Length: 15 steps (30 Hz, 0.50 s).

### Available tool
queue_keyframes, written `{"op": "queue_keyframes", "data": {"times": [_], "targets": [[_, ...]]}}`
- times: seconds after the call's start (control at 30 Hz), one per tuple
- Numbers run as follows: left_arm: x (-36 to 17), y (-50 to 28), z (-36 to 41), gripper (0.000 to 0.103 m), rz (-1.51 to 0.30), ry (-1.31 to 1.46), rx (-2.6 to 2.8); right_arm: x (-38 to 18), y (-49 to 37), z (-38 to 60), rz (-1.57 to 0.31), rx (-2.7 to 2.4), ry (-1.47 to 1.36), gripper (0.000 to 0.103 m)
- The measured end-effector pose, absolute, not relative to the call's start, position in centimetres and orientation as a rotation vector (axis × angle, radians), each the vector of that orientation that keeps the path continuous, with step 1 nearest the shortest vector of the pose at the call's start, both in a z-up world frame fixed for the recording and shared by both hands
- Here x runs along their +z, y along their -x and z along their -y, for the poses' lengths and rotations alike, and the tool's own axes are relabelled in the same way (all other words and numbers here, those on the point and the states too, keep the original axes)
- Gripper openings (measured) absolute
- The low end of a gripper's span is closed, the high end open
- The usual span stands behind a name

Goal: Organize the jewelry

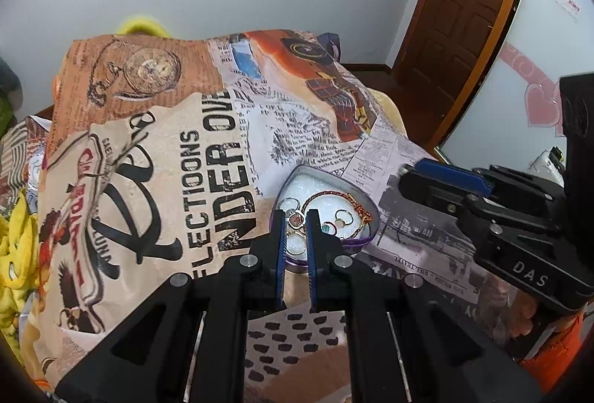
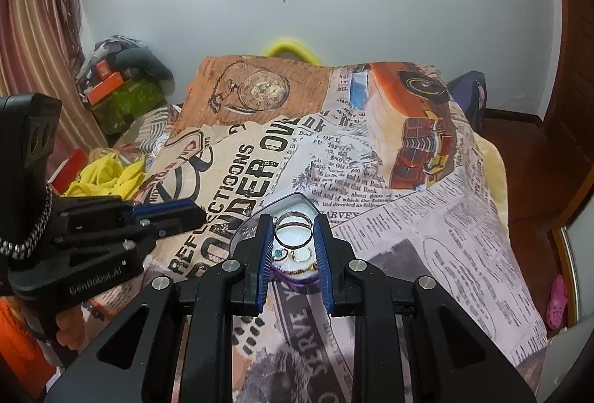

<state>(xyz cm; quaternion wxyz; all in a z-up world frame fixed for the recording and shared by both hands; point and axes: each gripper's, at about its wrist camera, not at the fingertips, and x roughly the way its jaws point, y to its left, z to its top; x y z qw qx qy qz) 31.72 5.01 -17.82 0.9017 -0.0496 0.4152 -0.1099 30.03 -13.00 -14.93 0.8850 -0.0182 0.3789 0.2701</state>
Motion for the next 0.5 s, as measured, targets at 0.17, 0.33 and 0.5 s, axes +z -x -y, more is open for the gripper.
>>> {"op": "queue_keyframes", "data": {"times": [0.17,0.33,0.5], "targets": [[-19.1,-32.7,-4.7,0.008,-0.889,0.100,-0.246,-15.7,-31.5,12.1,-0.820,0.586,0.045,0.020],[-20.4,-33.5,-4.3,0.008,-0.908,0.090,-0.257,-16.3,-32.7,11.4,-0.850,0.612,0.055,0.020],[-20.9,-33.8,-4.4,0.008,-0.912,0.104,-0.268,-17.5,-33.4,11.0,-0.884,0.625,0.050,0.020]]}}
